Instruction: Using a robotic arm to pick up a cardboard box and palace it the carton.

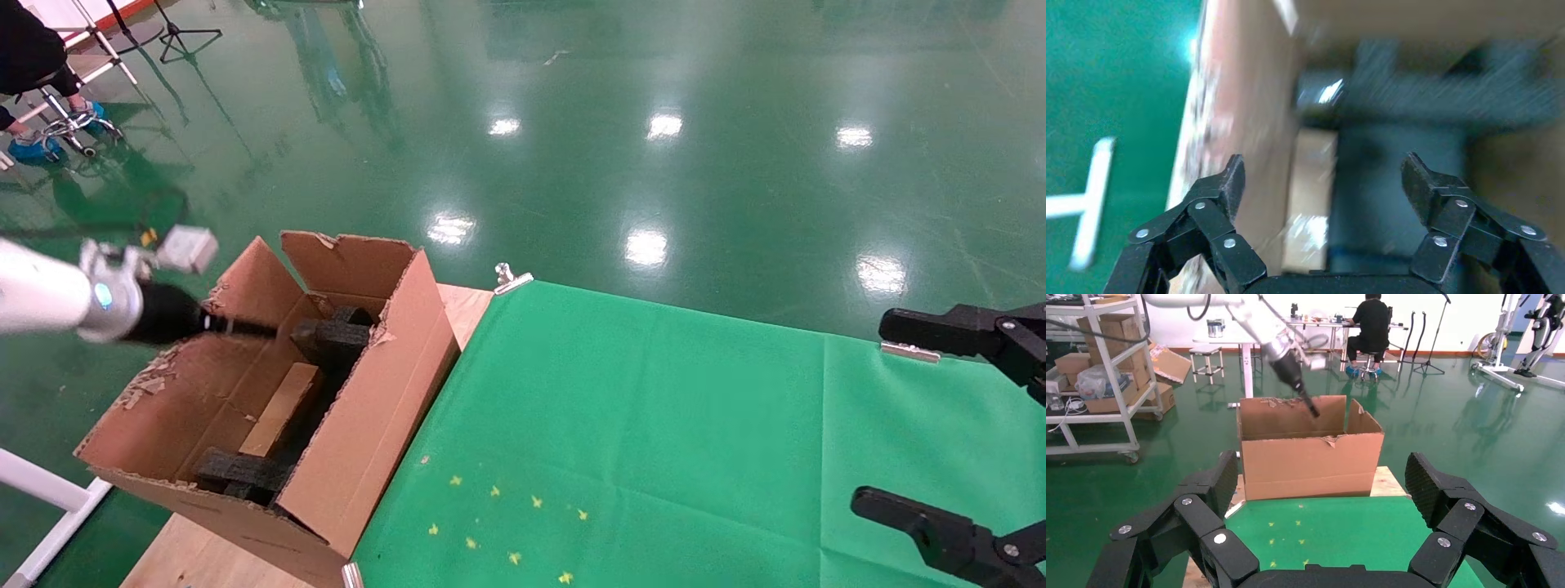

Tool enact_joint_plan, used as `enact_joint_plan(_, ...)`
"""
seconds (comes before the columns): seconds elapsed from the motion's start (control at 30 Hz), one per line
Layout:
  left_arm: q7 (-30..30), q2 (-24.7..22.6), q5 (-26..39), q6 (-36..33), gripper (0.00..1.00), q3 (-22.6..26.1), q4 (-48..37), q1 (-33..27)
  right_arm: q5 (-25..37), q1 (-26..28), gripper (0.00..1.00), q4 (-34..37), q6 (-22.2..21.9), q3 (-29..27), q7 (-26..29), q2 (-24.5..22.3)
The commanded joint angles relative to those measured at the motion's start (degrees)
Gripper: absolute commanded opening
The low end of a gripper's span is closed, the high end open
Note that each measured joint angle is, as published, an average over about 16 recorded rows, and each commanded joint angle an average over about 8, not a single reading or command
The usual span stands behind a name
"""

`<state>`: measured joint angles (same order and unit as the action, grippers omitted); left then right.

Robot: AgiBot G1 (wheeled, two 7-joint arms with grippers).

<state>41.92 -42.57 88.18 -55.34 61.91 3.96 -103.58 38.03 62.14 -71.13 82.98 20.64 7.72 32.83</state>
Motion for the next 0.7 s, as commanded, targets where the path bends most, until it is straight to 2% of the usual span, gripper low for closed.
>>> enact_joint_plan(0.03,-0.1,0.7,-0.8,-1.1,1.0,-0.6,1.0,-1.9,0.0,0.0,1.0,0.0,0.0,0.0,0.0,0.0)
enact_joint_plan(0.33,3.7,8.0,-12.5,-16.3,1.0,-7.8,8.4,-7.3,0.0,0.0,1.0,0.0,0.0,0.0,0.0,0.0)
enact_joint_plan(0.7,12.4,10.7,-27.8,-34.0,1.0,-15.3,11.2,-3.7,0.0,0.0,1.0,0.0,0.0,0.0,0.0,0.0)
